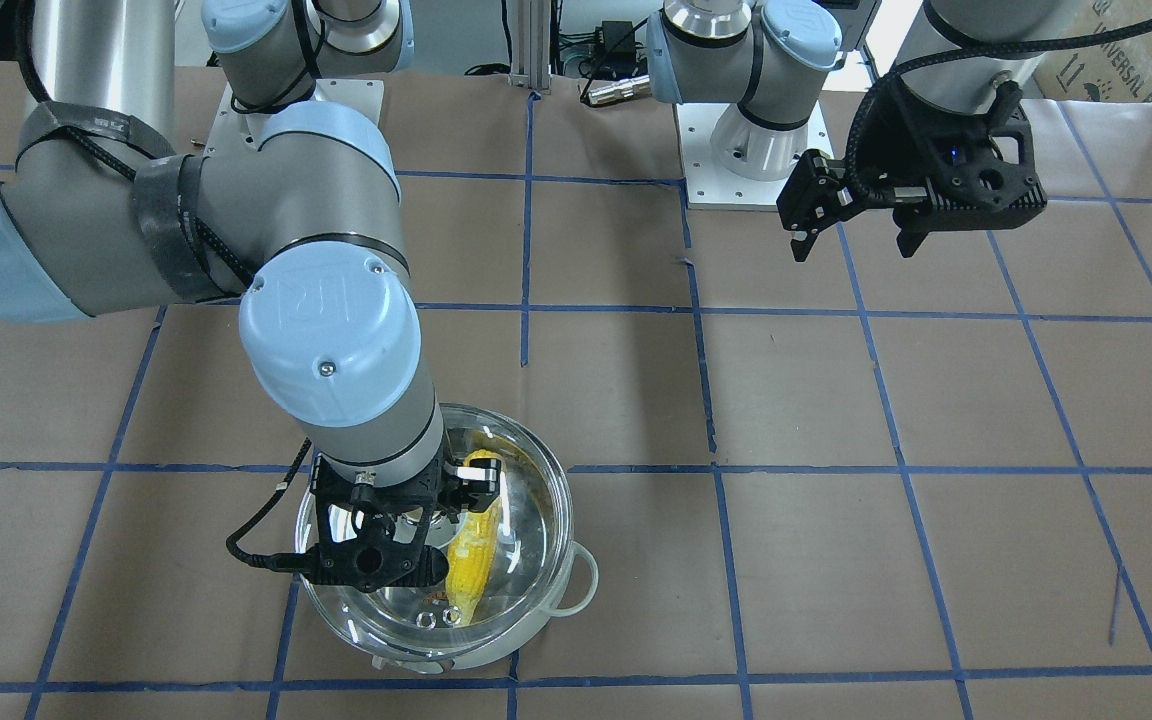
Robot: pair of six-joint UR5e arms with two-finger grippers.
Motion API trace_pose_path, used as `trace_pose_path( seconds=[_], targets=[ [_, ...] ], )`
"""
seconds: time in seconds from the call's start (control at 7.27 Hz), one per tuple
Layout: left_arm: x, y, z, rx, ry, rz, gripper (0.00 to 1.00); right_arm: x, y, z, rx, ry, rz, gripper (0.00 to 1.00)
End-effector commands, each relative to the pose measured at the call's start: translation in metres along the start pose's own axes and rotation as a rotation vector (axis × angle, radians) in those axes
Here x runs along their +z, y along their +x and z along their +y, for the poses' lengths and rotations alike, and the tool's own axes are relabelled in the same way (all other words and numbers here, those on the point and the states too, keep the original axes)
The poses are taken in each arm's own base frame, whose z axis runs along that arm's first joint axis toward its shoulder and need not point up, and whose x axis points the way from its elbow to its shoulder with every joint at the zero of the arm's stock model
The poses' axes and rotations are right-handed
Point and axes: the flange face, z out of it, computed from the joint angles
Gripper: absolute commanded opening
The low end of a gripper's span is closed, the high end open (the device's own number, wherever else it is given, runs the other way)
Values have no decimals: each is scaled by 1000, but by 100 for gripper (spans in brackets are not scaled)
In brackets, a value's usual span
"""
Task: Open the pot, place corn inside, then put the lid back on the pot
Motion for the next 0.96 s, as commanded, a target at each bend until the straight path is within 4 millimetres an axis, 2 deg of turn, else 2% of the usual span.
trace_pose_path(
  seconds=[0.0,0.83],
  targets=[
    [1,0,0,1,-1,-1,100,11,-1,0,0,-20,1,39],
    [1,0,1,1,-1,4,100,25,-2,-4,-4,-40,1,39]
  ],
)
